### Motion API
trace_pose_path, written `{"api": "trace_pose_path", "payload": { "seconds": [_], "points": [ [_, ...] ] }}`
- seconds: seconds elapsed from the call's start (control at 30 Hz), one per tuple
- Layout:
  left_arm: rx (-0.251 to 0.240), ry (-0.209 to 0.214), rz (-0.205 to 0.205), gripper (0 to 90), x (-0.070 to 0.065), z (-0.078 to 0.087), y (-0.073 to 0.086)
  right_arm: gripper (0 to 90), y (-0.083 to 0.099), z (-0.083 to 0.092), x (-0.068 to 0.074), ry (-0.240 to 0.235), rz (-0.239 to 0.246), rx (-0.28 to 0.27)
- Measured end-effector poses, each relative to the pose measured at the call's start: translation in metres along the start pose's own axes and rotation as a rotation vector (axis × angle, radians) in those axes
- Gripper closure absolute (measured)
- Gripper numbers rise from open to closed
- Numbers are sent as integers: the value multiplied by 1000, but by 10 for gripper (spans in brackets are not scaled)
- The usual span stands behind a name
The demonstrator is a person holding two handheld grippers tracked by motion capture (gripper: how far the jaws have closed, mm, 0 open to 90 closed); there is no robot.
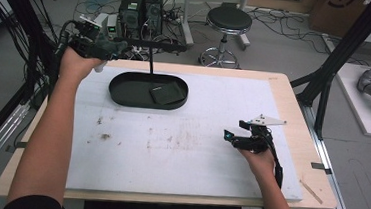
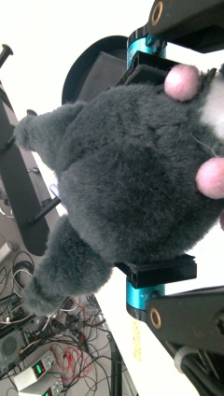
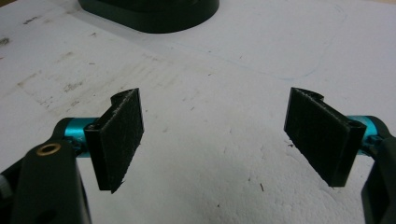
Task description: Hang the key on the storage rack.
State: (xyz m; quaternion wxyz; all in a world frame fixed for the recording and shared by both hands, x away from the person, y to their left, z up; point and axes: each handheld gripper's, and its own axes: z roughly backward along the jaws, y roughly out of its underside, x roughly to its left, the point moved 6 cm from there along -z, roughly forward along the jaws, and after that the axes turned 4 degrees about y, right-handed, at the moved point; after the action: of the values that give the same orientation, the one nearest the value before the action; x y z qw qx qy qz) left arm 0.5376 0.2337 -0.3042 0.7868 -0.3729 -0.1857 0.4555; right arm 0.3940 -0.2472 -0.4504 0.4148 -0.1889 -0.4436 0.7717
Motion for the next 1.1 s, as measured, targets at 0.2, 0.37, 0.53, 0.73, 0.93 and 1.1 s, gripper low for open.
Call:
{"api": "trace_pose_path", "payload": {
  "seconds": [0.2, 0.37, 0.53, 0.73, 0.93, 1.1],
  "points": [
    [-17, -2, 8, 300, 5, -4, -4, 202, 0, 1, -1, 0, -5, 0],
    [-14, -6, 24, 292, 11, -3, -3, 202, 1, 3, -2, 4, -6, 1],
    [-8, -14, 45, 267, 16, -6, 2, 202, 1, 4, -2, 8, -7, 1],
    [28, -30, 51, 248, 18, -10, 9, 202, 1, 4, -1, 13, -2, 0],
    [55, -51, 63, 224, 23, -14, 15, 201, 0, 6, -1, 12, 1, -12],
    [67, -74, 78, 204, 27, -14, 20, 201, 0, 7, -2, 13, -3, -9]
  ]
}}
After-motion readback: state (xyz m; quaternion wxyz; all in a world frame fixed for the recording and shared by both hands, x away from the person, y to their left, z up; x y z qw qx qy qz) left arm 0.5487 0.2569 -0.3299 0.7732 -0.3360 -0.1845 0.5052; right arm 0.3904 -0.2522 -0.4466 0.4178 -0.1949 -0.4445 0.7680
